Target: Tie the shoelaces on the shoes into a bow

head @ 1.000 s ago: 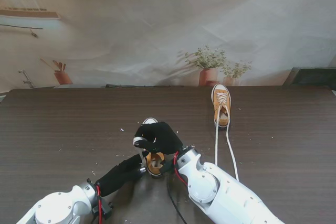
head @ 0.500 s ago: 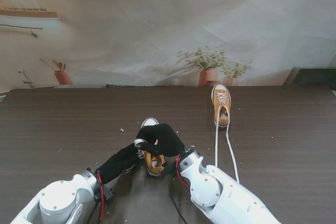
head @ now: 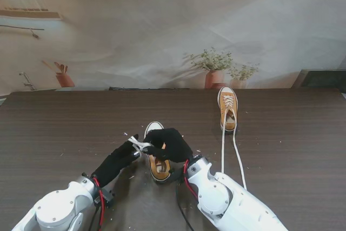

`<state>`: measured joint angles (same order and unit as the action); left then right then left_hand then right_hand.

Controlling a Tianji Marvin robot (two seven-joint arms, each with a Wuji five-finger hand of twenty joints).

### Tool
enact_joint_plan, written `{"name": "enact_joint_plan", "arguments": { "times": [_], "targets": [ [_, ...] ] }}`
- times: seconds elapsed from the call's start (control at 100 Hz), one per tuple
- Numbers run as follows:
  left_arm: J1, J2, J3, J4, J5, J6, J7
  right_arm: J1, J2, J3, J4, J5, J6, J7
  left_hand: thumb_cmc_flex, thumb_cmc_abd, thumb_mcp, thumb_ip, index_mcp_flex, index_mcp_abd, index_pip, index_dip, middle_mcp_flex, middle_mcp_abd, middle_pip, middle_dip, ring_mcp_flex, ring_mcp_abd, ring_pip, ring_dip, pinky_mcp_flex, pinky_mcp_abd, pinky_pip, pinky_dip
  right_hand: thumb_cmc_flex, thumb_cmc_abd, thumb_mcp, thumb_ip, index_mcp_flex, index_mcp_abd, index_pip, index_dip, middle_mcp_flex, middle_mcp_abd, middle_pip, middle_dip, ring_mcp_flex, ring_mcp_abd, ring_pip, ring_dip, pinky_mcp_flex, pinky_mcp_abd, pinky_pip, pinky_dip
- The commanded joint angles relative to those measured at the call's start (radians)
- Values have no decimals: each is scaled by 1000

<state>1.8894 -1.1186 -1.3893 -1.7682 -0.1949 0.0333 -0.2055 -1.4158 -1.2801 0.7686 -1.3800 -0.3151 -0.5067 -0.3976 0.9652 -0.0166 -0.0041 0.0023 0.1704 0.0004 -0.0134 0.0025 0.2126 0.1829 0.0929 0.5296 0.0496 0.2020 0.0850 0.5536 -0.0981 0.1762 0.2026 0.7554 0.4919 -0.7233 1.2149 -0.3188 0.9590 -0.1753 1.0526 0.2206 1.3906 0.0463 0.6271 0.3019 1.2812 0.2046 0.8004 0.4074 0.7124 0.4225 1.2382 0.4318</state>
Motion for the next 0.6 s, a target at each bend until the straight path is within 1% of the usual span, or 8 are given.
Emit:
{"name": "enact_joint_plan", "arguments": {
  "times": [0.0, 0.07, 0.14, 0.21, 0.28, 0.36, 0.41, 0.59],
  "targets": [
    [6, -18, 7, 2, -41, -25, 6, -9, 7, 2, -9, -10, 7, 11, -14, -2, -18, -8, -6, -149, 37, 31, 7, 4, 3, 28, 20, -3, 10, 41, -10, 5, 6, 27, -5, 30, 10, -2, -18, -99, 2, -18, 4, 28, 6, 17, 15, 13, -21, -18, -20, 9, -6, 18],
    [5, -24, 15, 12, -90, -42, 12, -9, 9, 2, -11, -8, 10, 16, -10, -23, -18, -11, 21, -159, 80, 63, 11, 1, 2, 23, 22, -4, 9, 42, -9, 8, 1, 29, -2, 29, 9, -1, -18, -98, 2, -18, 5, 26, 12, 20, 16, 12, -25, -18, -21, 11, -5, 20],
    [5, -26, 19, 17, -126, -41, 2, -7, 11, 0, -10, -12, 10, 20, -11, -25, -18, -12, 31, -159, 92, 71, 8, -2, 3, 22, 22, -6, 9, 42, -9, 7, 0, 30, -1, 29, 9, -1, -17, -98, 2, -17, 5, 24, 19, 24, 17, 12, -27, -18, -22, 9, -4, 23],
    [3, -33, 28, 20, -162, -38, 14, -8, 11, -2, -12, -14, 11, 22, 2, -39, -15, -12, 60, -157, 114, 84, 8, -6, 7, 23, 23, -8, 9, 42, -9, 8, 0, 32, 2, 27, 9, 0, -18, -95, 3, -16, 6, 24, 26, 28, 17, 11, -27, -16, -22, 10, -2, 25],
    [-2, -45, 45, 23, -192, -40, 57, -9, 11, -3, -13, -15, 12, 20, 20, -58, -13, -14, 110, -154, 163, 113, 20, -7, 25, 25, 36, -4, 14, 46, -10, 14, 5, 40, 3, 25, 10, 0, -16, -95, 4, -16, 7, 23, 30, 30, 18, 13, -25, -15, -21, 9, -1, 27],
    [-7, -64, 65, 22, -240, -44, 122, -10, 11, -4, -15, -17, 10, 19, 53, -82, -11, -18, 173, -145, 227, 153, 35, -7, 67, 35, 59, 3, 21, 55, -2, 37, 27, 74, 3, 24, 11, 0, -16, -95, 5, -16, 9, 20, 34, 31, 19, 7, -23, -13, -19, 7, -1, 28],
    [-11, -72, 75, 23, -268, -53, 144, -12, 12, -4, -17, -17, 8, 20, 74, -94, -8, -18, 216, -142, 260, 173, 40, -10, 100, 41, 71, 6, 24, 62, 3, 43, 33, 87, 4, 24, 12, 0, -16, -94, 5, -16, 11, 19, 36, 32, 18, 8, -22, -11, -17, 7, -1, 29],
    [-25, -91, 106, 25, -255, -77, 243, -18, 14, 0, -28, -22, 5, 19, 141, -129, 4, -7, 329, -125, 374, 243, 72, -11, 218, 35, 128, 21, 37, 89, 38, 71, 42, 119, 6, 23, 12, 0, -16, -93, 6, -16, 15, 18, 38, 32, 19, 6, -20, -8, -15, 7, -2, 31]
  ]
}}
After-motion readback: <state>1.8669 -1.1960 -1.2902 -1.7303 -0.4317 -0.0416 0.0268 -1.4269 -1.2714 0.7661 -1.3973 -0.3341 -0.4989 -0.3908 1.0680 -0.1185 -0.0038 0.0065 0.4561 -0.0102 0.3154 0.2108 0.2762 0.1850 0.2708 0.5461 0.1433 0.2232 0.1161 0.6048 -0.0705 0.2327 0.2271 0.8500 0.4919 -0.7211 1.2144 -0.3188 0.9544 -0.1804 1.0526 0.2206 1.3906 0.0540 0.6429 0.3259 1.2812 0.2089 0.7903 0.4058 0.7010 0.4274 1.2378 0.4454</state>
